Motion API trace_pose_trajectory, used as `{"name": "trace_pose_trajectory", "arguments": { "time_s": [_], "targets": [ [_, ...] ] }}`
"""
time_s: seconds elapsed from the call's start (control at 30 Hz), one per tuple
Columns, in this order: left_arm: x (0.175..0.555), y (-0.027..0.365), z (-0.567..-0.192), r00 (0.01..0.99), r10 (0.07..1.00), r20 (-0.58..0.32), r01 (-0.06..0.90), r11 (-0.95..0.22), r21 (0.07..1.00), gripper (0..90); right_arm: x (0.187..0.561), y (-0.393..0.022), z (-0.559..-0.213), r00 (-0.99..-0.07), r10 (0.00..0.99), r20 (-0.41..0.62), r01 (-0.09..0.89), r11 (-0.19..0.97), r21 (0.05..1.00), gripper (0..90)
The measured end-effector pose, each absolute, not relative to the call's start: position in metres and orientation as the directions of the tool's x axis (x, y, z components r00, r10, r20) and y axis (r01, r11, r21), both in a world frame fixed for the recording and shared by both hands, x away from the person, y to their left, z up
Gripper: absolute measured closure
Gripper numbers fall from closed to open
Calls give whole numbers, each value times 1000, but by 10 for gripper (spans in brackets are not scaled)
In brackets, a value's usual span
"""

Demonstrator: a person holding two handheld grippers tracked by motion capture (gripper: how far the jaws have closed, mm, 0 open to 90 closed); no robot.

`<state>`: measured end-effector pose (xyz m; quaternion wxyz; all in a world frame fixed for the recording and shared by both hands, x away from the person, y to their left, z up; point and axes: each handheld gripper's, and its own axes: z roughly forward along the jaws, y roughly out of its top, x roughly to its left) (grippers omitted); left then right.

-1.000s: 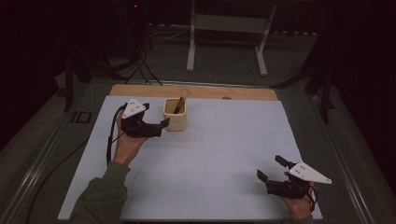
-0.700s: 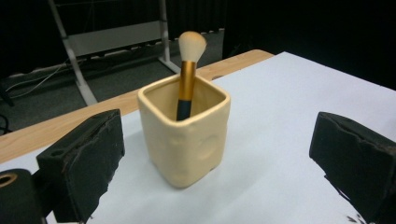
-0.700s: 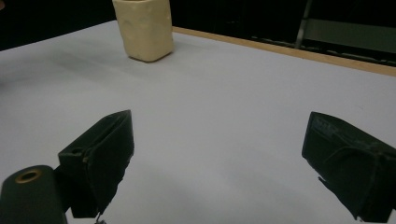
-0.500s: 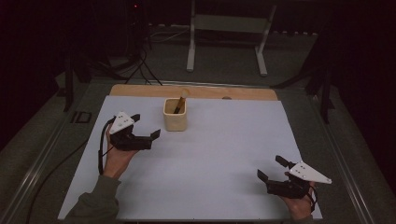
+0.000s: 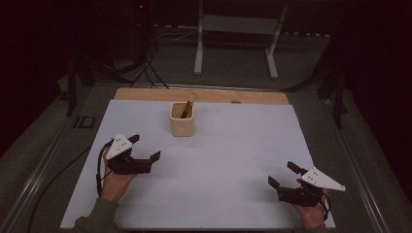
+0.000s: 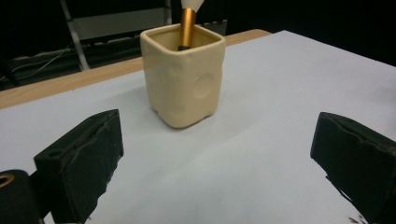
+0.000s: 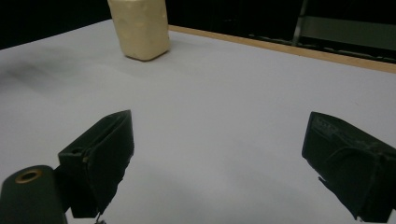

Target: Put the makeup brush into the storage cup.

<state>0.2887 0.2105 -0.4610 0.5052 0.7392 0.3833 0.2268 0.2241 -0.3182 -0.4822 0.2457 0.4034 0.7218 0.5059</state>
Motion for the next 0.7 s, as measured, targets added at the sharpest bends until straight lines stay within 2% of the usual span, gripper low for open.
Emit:
{"name": "trace_pose_trajectory", "arguments": {
  "time_s": [0.7],
  "targets": [
    [254,247,-470,538,842,-45,340,-168,925,35,224,-325,-482,-543,838,56,336,155,929,89]
  ]
}}
